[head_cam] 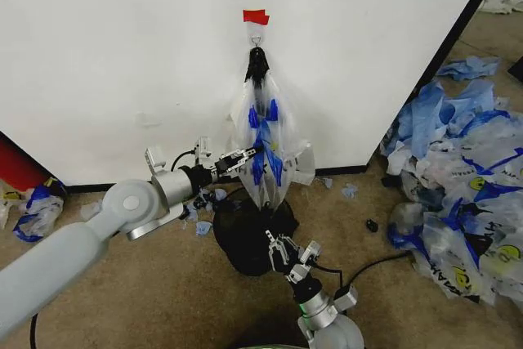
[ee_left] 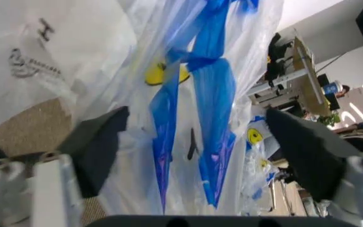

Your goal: Pick up the garbage bag from the wall and place it over the trash bin.

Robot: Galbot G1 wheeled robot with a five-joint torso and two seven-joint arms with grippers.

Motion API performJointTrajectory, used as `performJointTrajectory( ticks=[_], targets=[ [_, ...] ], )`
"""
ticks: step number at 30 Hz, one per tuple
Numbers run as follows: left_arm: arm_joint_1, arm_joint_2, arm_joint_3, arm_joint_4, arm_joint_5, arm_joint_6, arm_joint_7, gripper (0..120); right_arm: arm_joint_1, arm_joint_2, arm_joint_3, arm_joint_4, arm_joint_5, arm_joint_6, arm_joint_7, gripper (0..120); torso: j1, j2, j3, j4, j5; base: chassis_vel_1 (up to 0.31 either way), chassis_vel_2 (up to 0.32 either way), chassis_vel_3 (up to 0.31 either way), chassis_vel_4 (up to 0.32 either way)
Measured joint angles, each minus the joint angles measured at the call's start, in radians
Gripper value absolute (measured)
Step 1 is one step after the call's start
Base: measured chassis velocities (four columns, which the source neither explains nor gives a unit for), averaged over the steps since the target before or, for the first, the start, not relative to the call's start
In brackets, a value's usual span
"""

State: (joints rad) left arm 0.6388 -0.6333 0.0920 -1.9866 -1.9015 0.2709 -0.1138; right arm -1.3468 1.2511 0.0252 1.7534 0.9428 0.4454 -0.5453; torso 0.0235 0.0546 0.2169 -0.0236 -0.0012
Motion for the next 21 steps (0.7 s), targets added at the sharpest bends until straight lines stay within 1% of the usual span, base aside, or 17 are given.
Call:
performJointTrajectory(
  ticks=[2, 4, 8, 21],
  targets=[
    [0.002, 0.000, -0.001, -0.001, 0.000, 0.000, 0.000, 91, 0.000, 0.000, 0.000, 0.000, 0.000, 0.000, 0.000, 0, 0.000, 0.000, 0.000, 0.0000, 0.0000, 0.000, 0.000, 0.000, 0.000],
    [0.017, 0.003, -0.006, -0.005, 0.006, 0.000, 0.000, 95, -0.002, 0.000, 0.000, 0.003, -0.002, 0.000, 0.000, 0, 0.000, 0.000, 0.000, 0.0000, 0.0000, 0.000, 0.000, 0.000, 0.000],
    [0.028, 0.006, -0.009, -0.009, 0.010, -0.002, -0.002, 95, -0.005, -0.001, 0.000, 0.007, -0.004, 0.000, 0.000, 0, 0.000, 0.000, 0.000, -0.0001, 0.0000, 0.000, 0.000, 0.000, 0.000],
    [0.047, 0.013, -0.025, -0.068, -0.008, -0.012, -0.036, 96, -0.008, 0.006, -0.004, 0.014, -0.012, -0.001, 0.001, 0, 0.000, 0.000, 0.000, 0.0000, 0.0000, 0.000, 0.000, 0.000, 0.000]
  ],
)
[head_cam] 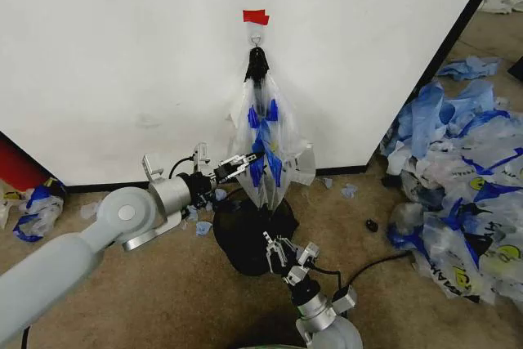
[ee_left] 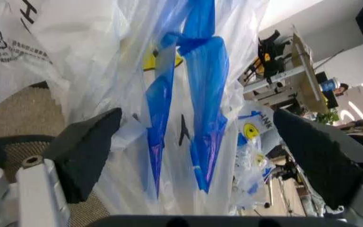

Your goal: Pick up the garbage bag from the wall and place it over the trash bin.

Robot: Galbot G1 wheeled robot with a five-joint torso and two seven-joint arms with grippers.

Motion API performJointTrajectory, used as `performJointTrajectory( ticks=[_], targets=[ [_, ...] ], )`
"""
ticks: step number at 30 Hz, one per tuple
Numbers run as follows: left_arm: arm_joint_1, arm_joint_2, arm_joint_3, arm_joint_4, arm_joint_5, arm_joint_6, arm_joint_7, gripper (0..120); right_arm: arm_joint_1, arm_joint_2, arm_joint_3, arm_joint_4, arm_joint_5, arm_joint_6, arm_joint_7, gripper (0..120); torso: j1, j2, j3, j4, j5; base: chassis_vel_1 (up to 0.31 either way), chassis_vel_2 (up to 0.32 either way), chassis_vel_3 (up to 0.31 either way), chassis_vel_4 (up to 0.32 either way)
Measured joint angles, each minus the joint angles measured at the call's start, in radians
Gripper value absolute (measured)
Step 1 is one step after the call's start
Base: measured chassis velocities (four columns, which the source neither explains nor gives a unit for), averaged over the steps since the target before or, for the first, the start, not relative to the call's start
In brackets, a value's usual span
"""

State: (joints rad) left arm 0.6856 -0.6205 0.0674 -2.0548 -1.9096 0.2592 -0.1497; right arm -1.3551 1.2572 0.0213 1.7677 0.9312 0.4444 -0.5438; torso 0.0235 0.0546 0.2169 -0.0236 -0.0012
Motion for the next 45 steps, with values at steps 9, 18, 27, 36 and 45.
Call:
performJointTrajectory(
  ticks=[9, 18, 27, 36, 45],
  targets=[
    [-0.035, -0.016, 0.022, 0.008, -0.002, -0.001, -0.002, 96, -0.004, -0.003, 0.004, 0.004, 0.000, 0.000, 0.001, 0, 0.000, 0.000, 0.000, 0.0000, 0.0000, 0.000, 0.000, 0.000, 0.000],
    [-0.111, -0.059, 0.085, 0.069, -0.008, -0.004, -0.007, 96, -0.011, 0.001, 0.015, 0.010, 0.000, 0.001, 0.001, 0, 0.000, 0.000, 0.000, -0.0001, -0.0001, 0.000, 0.000, 0.000, 0.000],
    [-0.103, -0.075, 0.096, 0.110, 0.020, -0.007, 0.017, 96, -0.007, -0.002, 0.018, 0.002, 0.002, 0.005, 0.004, 0, 0.000, 0.000, 0.000, 0.0000, 0.0000, 0.000, 0.000, 0.000, 0.000],
    [-0.078, -0.072, 0.090, 0.132, 0.042, -0.012, 0.042, 94, 0.001, -0.004, 0.015, -0.007, 0.005, 0.008, 0.007, 0, 0.000, 0.000, 0.000, 0.0000, 0.0000, 0.000, 0.000, 0.000, 0.000],
    [-0.075, -0.077, 0.092, 0.126, 0.046, -0.021, 0.047, 77, 0.003, -0.004, 0.014, -0.013, 0.005, 0.008, 0.008, 0, 0.000, 0.000, 0.000, 0.0000, 0.0000, 0.000, 0.000, 0.000, 0.000]
  ],
)
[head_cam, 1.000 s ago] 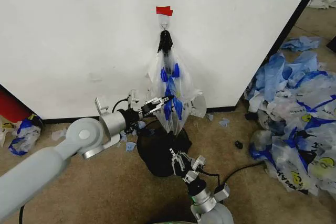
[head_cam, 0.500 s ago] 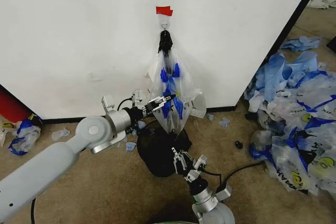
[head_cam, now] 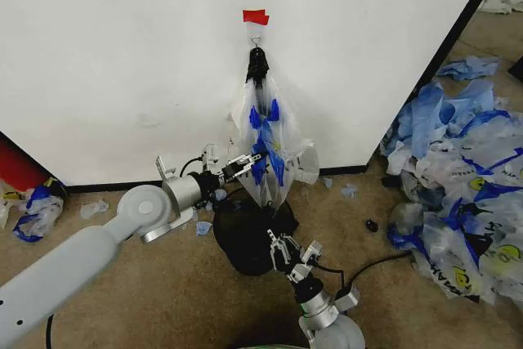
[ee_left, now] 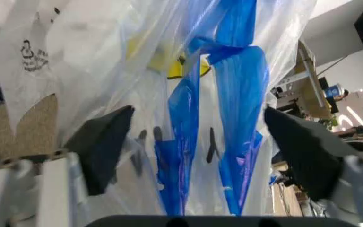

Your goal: Pick up the garbage bag from the wall and place it over the trash bin.

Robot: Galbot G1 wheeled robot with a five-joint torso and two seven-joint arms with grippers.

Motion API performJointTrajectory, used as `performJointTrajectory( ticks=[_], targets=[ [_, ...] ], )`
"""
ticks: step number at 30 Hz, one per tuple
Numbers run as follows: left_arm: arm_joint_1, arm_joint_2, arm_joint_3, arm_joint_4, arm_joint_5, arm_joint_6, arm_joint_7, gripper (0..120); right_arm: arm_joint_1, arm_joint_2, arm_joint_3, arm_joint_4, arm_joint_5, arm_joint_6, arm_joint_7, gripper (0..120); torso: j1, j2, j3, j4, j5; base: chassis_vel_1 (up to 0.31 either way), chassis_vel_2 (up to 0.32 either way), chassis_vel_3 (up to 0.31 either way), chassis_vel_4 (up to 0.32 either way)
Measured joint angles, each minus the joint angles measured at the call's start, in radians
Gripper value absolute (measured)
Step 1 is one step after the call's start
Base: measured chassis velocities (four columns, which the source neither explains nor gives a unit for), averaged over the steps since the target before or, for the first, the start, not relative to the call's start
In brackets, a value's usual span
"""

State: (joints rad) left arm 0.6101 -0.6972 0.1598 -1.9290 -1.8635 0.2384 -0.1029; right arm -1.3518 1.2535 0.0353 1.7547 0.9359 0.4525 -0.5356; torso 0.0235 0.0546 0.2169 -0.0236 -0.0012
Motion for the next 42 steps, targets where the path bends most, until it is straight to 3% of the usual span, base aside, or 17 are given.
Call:
performJointTrajectory(
  ticks=[9, 36, 40, 42],
  targets=[
    [0.001, -0.003, 0.004, -0.005, 0.004, -0.007, 0.001, 61, 0.002, -0.001, 0.000, -0.001, 0.000, 0.001, 0.002, 0, 0.000, 0.000, 0.000, 0.0000, 0.0000, 0.000, 0.000, 0.000, 0.000],
    [0.032, -0.002, -0.003, -0.006, 0.026, -0.013, 0.008, 57, 0.002, 0.005, -0.004, -0.003, -0.004, 0.002, 0.002, 0, 0.000, 0.000, 0.000, 0.0000, 0.0000, 0.000, 0.000, 0.000, 0.000],
    [0.032, -0.003, -0.001, -0.005, 0.027, -0.014, 0.008, 50, 0.002, 0.006, -0.004, -0.003, -0.004, 0.003, 0.002, 0, 0.000, 0.000, 0.000, 0.0000, 0.0000, 0.000, 0.000, 0.000, 0.000],
    [0.032, -0.003, 0.002, -0.005, 0.029, -0.015, 0.007, 38, 0.001, 0.005, -0.004, -0.003, -0.004, 0.002, 0.002, 0, 0.000, 0.000, 0.000, 0.0000, 0.0000, 0.000, 0.000, 0.000, 0.000]
  ],
)
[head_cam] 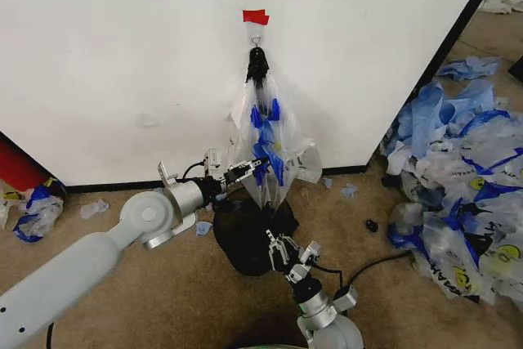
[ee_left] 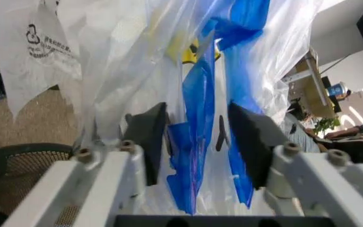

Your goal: Pick up the garbage bag from the wall and place it over the trash bin.

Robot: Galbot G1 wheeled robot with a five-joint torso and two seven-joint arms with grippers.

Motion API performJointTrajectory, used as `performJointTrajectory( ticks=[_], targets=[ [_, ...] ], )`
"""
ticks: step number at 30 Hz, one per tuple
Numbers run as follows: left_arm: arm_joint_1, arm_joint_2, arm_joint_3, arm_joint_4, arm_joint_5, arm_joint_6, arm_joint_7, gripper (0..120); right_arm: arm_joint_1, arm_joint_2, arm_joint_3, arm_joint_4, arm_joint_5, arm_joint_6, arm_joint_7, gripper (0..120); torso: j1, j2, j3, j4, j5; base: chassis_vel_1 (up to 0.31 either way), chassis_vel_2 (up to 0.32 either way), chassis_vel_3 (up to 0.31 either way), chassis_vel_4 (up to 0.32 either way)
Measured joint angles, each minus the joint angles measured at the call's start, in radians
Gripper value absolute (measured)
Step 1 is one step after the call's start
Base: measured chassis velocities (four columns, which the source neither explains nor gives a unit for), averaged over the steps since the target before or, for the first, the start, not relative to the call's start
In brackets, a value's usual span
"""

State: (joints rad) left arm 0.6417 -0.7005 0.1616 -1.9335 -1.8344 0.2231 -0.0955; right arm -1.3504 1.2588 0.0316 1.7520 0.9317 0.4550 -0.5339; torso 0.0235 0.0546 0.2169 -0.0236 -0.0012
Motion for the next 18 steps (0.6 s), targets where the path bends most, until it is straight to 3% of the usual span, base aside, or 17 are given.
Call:
performJointTrajectory(
  ticks=[4, 18],
  targets=[
    [0.000, -0.001, 0.001, 0.000, 0.000, -0.001, 0.000, 30, -0.001, -0.001, 0.000, 0.001, 0.000, 0.000, 0.000, 0, 0.000, 0.000, 0.000, -0.0001, 0.0000, 0.000, 0.000, 0.000, 0.000],
    [0.023, 0.001, -0.017, -0.004, 0.008, -0.005, 0.001, 25, 0.001, 0.002, -0.001, -0.002, -0.002, 0.000, 0.001, 0, 0.000, 0.000, 0.000, 0.0000, 0.0000, 0.000, 0.000, 0.000, 0.000]
  ],
)
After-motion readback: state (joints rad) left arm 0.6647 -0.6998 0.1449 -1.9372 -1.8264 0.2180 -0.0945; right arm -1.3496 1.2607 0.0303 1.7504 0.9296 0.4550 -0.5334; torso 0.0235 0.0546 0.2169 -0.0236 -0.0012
